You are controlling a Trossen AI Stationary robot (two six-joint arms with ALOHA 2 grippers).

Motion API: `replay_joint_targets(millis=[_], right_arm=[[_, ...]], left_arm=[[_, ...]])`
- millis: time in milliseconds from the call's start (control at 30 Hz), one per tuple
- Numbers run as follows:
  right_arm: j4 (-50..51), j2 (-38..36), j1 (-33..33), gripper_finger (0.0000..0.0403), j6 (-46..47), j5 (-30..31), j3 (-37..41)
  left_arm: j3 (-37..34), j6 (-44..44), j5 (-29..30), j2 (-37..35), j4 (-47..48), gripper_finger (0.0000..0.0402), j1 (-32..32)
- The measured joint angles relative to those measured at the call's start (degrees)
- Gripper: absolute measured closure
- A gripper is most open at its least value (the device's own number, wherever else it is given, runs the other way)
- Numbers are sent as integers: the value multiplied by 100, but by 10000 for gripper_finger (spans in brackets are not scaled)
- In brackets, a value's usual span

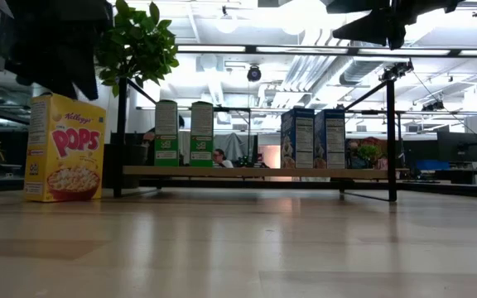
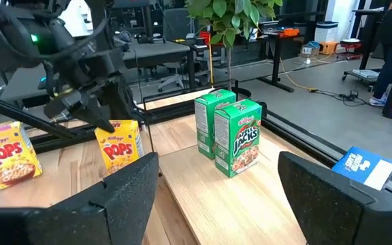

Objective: Stack cereal on shelf
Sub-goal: Put the top yellow cereal box on the shelf

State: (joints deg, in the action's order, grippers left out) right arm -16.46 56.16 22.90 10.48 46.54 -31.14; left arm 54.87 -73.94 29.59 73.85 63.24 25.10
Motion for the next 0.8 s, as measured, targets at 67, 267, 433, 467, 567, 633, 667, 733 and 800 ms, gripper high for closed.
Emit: replay_joint_targets(millis=[67, 267, 433, 467, 567, 633, 667, 733, 800], right_arm=[[-1, 0, 0, 107, 0, 0, 0], [-1, 0, 0, 107, 0, 0, 0], [-2, 0, 0, 107, 0, 0, 0], [-5, 0, 0, 107, 0, 1, 0], [-5, 0, 0, 107, 0, 1, 0], [-3, 2, 0, 107, 0, 2, 0], [-4, 1, 0, 107, 0, 1, 0], [-5, 2, 0, 107, 0, 1, 0], [-5, 2, 0, 107, 0, 2, 0]], left_arm=[[0, 0, -125, 104, -2, 117, 1], [-2, 1, -421, 450, 0, 117, 3], [-4, 86, -731, 769, 2, 117, 3], [-4, 101, -779, 822, 1, 117, 3], [-4, 113, -794, 907, 6, 121, -7], [-4, 154, -773, 911, 7, 128, -44], [-4, 154, -724, 911, 7, 133, -62], [-4, 132, -632, 911, 7, 146, -102], [-4, 126, -599, 911, 7, 163, -142]])
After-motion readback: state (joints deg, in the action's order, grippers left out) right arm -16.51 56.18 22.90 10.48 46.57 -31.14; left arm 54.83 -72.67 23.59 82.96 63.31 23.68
